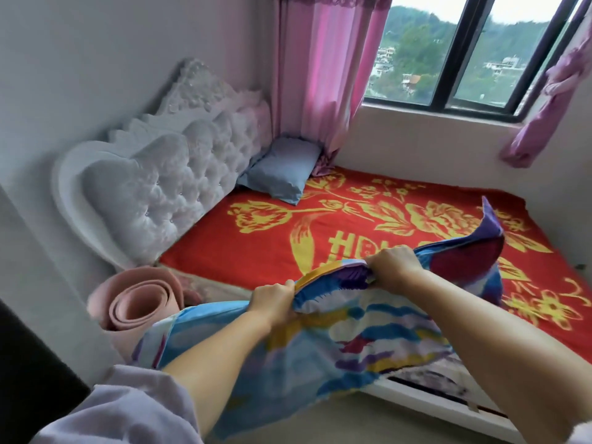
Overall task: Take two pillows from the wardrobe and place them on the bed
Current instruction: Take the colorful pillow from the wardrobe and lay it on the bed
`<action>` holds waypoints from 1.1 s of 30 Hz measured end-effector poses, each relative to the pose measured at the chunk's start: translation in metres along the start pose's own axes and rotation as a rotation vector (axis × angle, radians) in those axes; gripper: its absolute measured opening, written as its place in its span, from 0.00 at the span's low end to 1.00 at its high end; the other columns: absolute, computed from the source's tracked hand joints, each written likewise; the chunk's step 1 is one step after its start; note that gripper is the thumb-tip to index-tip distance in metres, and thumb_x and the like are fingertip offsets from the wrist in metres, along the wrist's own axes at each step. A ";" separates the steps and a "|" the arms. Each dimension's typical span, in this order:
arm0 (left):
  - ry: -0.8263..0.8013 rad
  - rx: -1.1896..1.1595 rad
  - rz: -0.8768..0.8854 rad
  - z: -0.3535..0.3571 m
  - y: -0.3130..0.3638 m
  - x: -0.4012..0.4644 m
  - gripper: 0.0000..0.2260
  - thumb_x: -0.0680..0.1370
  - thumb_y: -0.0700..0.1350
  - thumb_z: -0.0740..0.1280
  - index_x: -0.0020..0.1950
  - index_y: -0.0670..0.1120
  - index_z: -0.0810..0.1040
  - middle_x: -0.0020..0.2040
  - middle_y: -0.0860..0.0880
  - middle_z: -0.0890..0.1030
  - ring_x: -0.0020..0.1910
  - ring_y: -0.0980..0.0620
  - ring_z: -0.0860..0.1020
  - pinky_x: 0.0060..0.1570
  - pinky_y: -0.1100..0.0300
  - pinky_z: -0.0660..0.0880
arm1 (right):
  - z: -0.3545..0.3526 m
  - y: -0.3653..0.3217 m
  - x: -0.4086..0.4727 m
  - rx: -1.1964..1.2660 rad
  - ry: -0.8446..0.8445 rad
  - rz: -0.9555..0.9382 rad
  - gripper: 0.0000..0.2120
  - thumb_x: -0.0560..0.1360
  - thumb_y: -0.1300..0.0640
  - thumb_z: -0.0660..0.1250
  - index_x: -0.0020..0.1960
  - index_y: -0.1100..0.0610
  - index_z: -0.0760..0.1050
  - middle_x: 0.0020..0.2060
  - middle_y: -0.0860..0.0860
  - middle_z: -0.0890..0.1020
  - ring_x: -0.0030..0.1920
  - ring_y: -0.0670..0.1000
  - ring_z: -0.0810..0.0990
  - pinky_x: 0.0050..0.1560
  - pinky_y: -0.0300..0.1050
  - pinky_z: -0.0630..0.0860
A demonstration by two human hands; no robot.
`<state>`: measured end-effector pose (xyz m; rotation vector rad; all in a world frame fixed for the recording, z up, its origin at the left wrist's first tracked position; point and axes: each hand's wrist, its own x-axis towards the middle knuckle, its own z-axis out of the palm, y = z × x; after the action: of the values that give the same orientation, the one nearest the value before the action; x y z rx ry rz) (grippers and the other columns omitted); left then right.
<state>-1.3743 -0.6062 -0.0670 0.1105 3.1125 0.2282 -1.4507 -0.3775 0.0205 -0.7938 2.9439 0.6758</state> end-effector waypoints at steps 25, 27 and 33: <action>-0.074 -0.059 -0.093 0.026 -0.224 0.418 0.23 0.70 0.66 0.62 0.44 0.49 0.60 0.45 0.47 0.83 0.44 0.42 0.82 0.35 0.55 0.68 | 0.017 0.051 0.521 -0.023 -0.093 -0.200 0.12 0.76 0.45 0.60 0.54 0.50 0.76 0.53 0.51 0.82 0.54 0.56 0.81 0.42 0.45 0.68; -0.104 -0.071 -0.129 0.034 -0.248 0.443 0.23 0.70 0.67 0.62 0.44 0.49 0.60 0.45 0.46 0.83 0.45 0.41 0.82 0.35 0.55 0.67 | 0.025 0.044 0.564 -0.005 -0.113 -0.244 0.12 0.76 0.44 0.61 0.52 0.50 0.76 0.53 0.51 0.82 0.53 0.56 0.80 0.43 0.46 0.68; -0.172 -0.085 -0.217 0.072 -0.321 0.504 0.24 0.68 0.69 0.61 0.46 0.48 0.65 0.45 0.45 0.84 0.45 0.41 0.82 0.35 0.55 0.68 | 0.061 0.009 0.680 0.044 -0.138 -0.357 0.16 0.74 0.41 0.63 0.56 0.50 0.73 0.54 0.50 0.81 0.55 0.56 0.79 0.53 0.49 0.67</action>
<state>-1.8976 -0.8766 -0.1923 -0.1975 2.9080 0.3251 -2.0525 -0.6689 -0.1176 -1.1749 2.5875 0.6080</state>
